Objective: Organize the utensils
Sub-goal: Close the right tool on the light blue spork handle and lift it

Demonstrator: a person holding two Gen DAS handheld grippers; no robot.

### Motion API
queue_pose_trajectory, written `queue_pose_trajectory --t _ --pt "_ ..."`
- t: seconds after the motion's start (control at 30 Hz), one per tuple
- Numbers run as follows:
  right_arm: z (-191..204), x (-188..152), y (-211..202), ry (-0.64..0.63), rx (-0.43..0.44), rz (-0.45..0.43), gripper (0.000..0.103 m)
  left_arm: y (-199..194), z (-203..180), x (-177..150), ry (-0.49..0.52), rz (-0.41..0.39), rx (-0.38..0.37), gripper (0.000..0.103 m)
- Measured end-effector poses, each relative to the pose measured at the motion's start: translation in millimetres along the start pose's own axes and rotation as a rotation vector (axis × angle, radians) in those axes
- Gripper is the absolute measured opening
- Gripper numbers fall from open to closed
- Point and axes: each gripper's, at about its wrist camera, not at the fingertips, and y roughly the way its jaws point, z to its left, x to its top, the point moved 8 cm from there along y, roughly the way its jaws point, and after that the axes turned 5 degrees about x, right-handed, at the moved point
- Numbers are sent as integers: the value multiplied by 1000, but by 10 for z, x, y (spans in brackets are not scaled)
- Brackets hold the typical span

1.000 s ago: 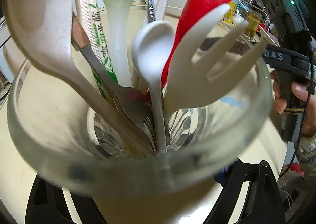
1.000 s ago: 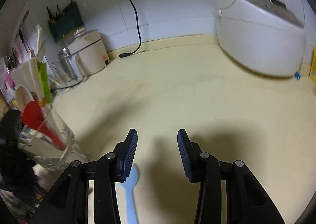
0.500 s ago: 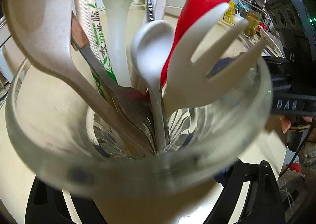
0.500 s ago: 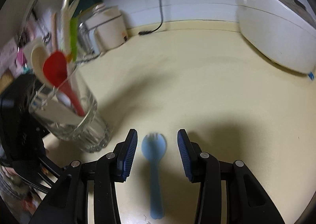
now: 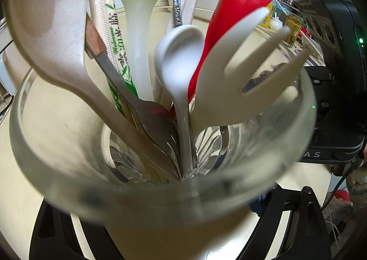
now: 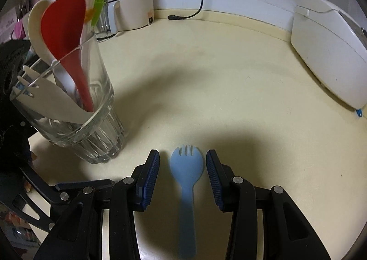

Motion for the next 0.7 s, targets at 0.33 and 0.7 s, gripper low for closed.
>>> queue_pose_trajectory --t 0.33,0.7 --pt "-41 33 -4 1 21 -4 30 8 -2 4 2 1 2 92" --pt "-163 128 -472 100 67 -201 29 4 -16 -5 5 2 6 92"
